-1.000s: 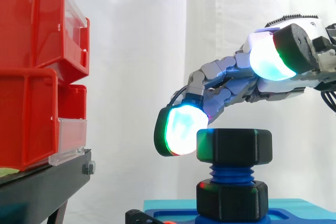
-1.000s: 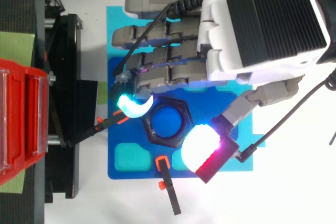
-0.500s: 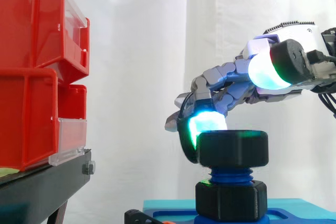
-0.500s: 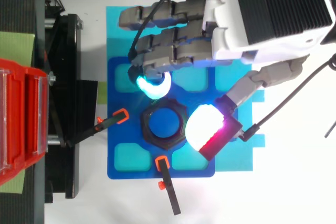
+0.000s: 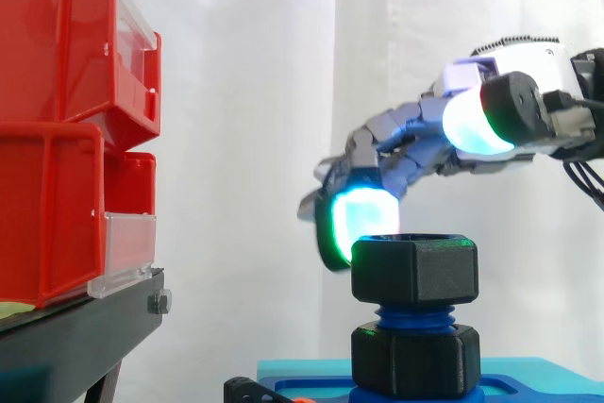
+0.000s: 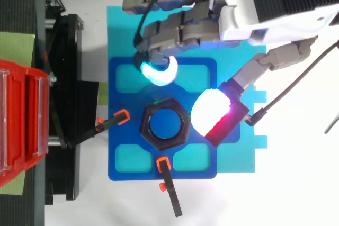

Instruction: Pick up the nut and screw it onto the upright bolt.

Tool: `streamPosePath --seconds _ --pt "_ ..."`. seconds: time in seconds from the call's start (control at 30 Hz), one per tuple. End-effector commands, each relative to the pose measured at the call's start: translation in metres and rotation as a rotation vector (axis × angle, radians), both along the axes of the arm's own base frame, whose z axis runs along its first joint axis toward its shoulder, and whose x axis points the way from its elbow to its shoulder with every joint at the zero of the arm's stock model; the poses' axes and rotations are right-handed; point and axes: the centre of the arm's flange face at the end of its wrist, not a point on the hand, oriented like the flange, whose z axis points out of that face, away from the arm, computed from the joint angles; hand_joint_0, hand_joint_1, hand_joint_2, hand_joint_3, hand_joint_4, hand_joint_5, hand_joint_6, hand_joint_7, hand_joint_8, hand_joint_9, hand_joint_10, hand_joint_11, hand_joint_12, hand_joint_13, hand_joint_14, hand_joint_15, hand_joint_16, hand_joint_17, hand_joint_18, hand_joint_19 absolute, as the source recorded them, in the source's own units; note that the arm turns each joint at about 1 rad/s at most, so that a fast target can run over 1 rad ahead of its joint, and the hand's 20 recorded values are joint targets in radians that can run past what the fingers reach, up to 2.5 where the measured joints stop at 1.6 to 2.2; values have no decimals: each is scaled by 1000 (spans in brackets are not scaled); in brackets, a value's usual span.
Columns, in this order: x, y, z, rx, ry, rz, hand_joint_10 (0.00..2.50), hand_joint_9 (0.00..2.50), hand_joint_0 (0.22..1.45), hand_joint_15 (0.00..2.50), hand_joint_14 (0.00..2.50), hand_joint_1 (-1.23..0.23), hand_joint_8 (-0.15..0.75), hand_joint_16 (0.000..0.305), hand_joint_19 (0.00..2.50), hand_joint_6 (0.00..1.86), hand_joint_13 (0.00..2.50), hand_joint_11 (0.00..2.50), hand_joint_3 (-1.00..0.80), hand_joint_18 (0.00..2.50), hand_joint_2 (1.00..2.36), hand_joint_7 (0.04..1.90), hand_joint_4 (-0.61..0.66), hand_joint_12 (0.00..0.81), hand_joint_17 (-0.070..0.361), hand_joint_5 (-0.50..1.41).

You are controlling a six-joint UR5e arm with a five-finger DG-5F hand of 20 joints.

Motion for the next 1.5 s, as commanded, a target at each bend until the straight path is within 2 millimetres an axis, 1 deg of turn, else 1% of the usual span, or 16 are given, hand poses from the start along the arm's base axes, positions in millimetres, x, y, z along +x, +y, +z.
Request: streamPosePath --seconds 0.0,0.07,0.1,0.17,0.23,0.37,0.5,0.57,0.6,0.67,0.97,1.13,1.33,1.47 --pt "6 1 19 -5 -44 16 0 459 479 0 0 -129 249 35 0 502 159 0 -500 0 1000 752 196 305 80 -194" --pt "7 2 24 -11 -56 27 0 407 475 0 0 -123 241 36 0 502 120 0 -500 0 1000 688 172 312 82 -209" --pt "9 3 29 -23 -73 40 0 382 472 0 0 -120 235 38 0 502 97 0 -500 0 1000 667 171 317 85 -214" --pt "9 4 30 -43 -86 49 0 354 467 0 0 -114 233 39 0 501 74 0 -500 0 1000 645 165 324 89 -217" --pt "10 6 28 -48 -89 52 0 291 464 0 0 -82 223 42 0 501 0 0 -500 0 1000 636 150 325 93 -223" --pt "9 17 19 -35 -74 60 0 249 464 0 0 -44 219 43 0 501 0 0 -500 0 1000 615 142 329 96 -223" --pt "6 33 -9 -3 -49 61 0 220 463 0 0 -23 214 43 0 501 0 0 -500 0 1000 606 130 329 98 -225" --pt "10 38 -13 26 -76 61 0 218 464 0 0 -17 214 44 0 501 0 0 -500 0 1000 607 130 331 98 -226" --pt "11 44 -15 50 -94 69 0 217 464 0 0 -16 214 44 0 501 0 0 -500 0 1000 604 129 331 98 -226" --pt "9 46 -24 57 -87 70 0 217 464 0 0 -15 214 44 0 501 0 0 -500 0 1000 611 134 330 98 -226" --pt "9 43 -27 57 -84 57 0 231 469 0 0 -15 220 43 0 501 0 0 -500 0 1000 629 151 327 97 -218" --pt "7 39 -26 54 -77 53 0 250 472 0 0 -21 229 41 0 502 0 0 -500 0 1000 673 167 322 93 -205" --pt "7 35 -28 48 -76 50 0 270 475 0 0 -29 236 40 0 502 0 0 -500 0 1000 714 198 315 90 -187" --pt "5 32 -27 46 -72 50 0 312 480 0 0 -61 240 38 0 502 0 0 -500 0 1000 720 231 303 86 -165"
